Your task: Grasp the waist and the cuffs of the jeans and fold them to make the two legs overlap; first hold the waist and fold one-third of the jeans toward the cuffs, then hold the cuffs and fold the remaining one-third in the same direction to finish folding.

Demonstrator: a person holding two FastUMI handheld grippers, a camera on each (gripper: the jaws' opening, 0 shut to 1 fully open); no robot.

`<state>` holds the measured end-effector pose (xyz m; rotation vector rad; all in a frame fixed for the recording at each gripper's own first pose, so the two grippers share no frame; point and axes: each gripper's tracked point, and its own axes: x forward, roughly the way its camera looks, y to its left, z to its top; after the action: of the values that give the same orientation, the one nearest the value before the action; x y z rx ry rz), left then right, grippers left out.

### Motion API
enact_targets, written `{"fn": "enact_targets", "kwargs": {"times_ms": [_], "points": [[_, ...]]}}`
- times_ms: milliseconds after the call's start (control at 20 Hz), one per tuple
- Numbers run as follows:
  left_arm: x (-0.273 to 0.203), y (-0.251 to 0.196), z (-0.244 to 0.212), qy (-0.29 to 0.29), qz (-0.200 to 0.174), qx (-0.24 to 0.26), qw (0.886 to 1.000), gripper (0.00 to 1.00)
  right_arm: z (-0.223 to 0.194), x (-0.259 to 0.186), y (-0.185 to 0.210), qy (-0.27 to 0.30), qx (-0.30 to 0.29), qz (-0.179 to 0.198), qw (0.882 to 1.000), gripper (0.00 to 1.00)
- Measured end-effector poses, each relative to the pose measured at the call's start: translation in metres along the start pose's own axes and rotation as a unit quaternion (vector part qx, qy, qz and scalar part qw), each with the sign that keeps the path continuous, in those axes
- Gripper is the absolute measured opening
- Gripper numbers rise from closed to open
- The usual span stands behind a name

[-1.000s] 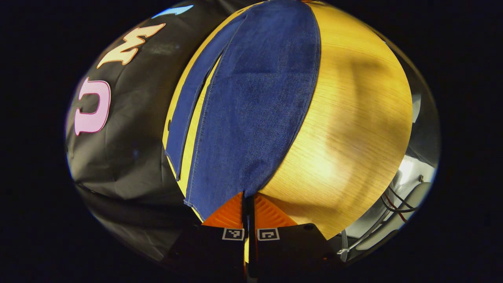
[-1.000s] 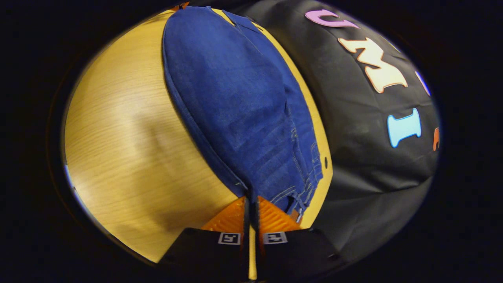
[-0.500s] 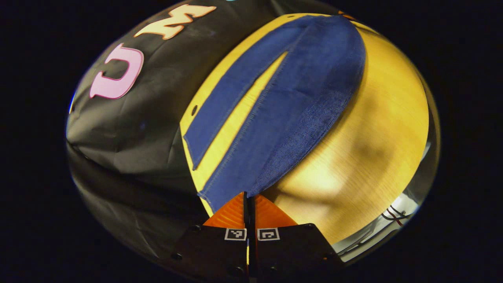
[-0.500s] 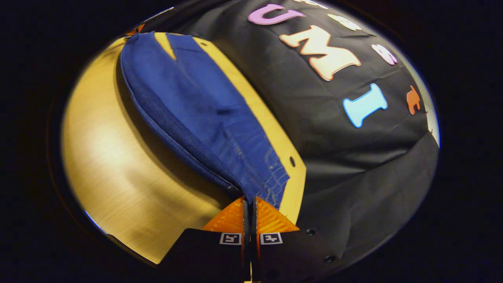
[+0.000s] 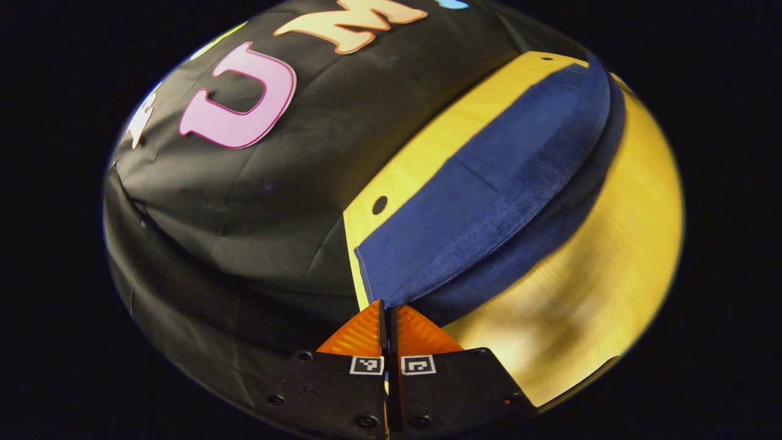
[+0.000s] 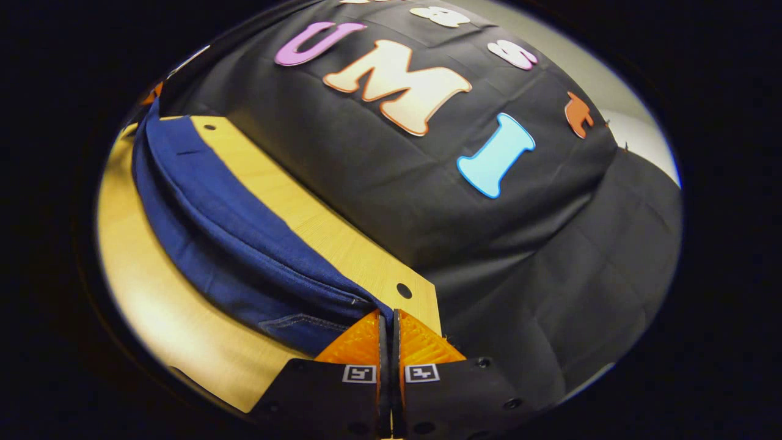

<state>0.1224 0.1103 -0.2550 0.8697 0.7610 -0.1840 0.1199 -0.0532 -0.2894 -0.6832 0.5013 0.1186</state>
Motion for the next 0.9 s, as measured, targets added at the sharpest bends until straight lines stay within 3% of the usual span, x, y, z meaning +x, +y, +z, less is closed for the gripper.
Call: {"fn": "enact_targets", "kwargs": {"times_ms": [300,550,800,900], "points": [[0.069,0.015,0.051,0.011,0.014,-0.065,0.998,0.0,0.007,0.082,0.009,0.008,0.078,-0.005,0.997,0.03],[0.123,-0.001,0.068,0.029,0.019,-0.063,0.997,0.0,-0.01,0.151,0.037,0.033,0.064,0.025,0.997,0.03],[0.164,-0.031,0.053,0.068,0.006,-0.059,0.996,0.0,-0.045,0.179,0.069,0.07,0.079,0.051,0.993,0.03],[0.166,-0.03,0.05,0.067,0.011,-0.071,0.995,0.0,-0.045,0.179,0.065,0.077,0.094,0.048,0.991,0.08]]}}
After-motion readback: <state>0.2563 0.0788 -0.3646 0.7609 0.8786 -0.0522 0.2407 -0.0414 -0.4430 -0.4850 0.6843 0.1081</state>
